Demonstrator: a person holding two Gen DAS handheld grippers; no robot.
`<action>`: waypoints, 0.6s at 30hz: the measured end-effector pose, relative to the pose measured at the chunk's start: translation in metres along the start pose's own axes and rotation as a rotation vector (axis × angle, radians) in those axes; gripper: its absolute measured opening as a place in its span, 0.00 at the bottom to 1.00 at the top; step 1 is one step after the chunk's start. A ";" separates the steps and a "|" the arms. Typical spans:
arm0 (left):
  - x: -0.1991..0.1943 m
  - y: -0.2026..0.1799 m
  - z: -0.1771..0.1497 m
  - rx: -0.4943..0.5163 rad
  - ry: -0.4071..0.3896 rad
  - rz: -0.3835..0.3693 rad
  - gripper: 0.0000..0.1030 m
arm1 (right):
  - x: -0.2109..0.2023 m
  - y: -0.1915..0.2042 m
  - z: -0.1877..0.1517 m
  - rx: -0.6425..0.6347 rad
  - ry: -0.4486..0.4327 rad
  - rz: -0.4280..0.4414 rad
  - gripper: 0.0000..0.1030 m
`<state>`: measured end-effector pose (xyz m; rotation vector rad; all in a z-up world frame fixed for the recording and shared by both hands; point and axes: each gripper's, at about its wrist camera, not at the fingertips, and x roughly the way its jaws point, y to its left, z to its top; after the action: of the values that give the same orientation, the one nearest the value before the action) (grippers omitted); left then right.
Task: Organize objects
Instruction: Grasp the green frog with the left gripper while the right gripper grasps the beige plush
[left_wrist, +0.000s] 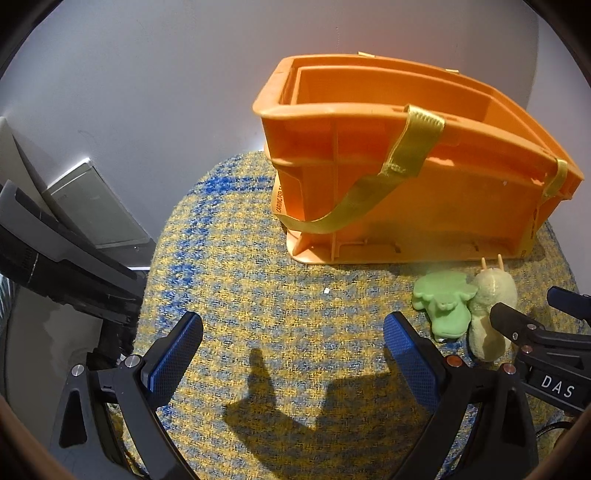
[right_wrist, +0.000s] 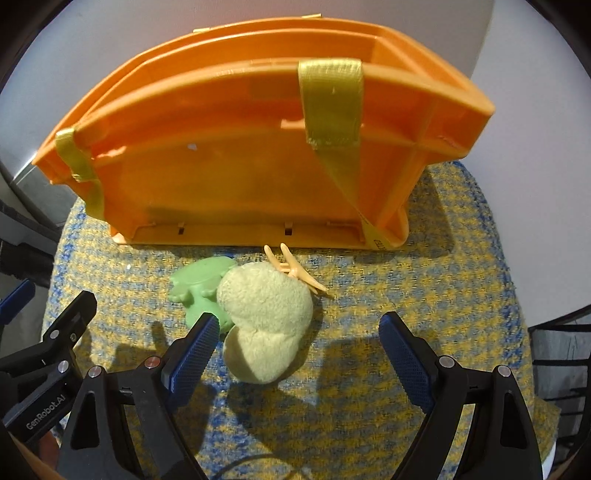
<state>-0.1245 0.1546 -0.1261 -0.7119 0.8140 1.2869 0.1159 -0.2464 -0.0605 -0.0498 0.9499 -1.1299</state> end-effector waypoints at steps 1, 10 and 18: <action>0.002 0.000 0.000 0.000 0.002 -0.001 0.97 | 0.002 0.000 0.000 0.002 0.004 0.000 0.86; 0.016 -0.002 0.000 0.008 0.014 0.001 0.97 | 0.022 0.002 -0.001 0.017 0.037 0.011 0.81; 0.027 -0.002 -0.001 0.004 0.032 -0.006 0.97 | 0.028 0.005 -0.001 0.009 0.026 0.037 0.65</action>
<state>-0.1201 0.1676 -0.1497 -0.7331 0.8399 1.2706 0.1218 -0.2659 -0.0808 -0.0100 0.9649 -1.1031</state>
